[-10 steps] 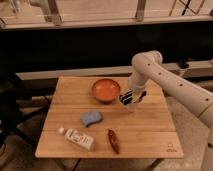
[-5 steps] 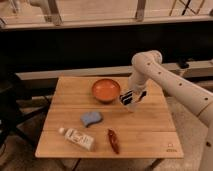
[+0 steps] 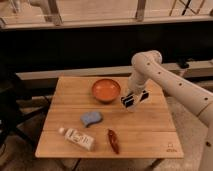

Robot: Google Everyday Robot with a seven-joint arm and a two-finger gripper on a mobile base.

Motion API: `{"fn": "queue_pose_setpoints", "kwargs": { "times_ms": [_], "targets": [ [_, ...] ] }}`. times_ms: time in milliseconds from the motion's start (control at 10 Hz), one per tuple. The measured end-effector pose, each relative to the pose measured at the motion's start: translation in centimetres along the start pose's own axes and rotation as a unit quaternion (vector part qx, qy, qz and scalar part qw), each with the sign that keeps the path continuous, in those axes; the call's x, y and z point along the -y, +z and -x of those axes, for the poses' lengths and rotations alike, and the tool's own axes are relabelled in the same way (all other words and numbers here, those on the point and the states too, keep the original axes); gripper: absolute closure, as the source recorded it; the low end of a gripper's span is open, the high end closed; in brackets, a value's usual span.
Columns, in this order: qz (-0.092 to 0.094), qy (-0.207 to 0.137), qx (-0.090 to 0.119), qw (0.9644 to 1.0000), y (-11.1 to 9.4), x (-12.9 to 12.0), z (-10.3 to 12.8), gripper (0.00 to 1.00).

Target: Place the eraser in the ceramic cup

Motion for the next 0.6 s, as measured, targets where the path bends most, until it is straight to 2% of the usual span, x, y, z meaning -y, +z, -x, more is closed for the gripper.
{"fn": "queue_pose_setpoints", "kwargs": {
  "times_ms": [600],
  "targets": [
    [0.004, -0.001, -0.002, 1.0000, 0.07, 0.04, -0.01, 0.20]
  ]
}}
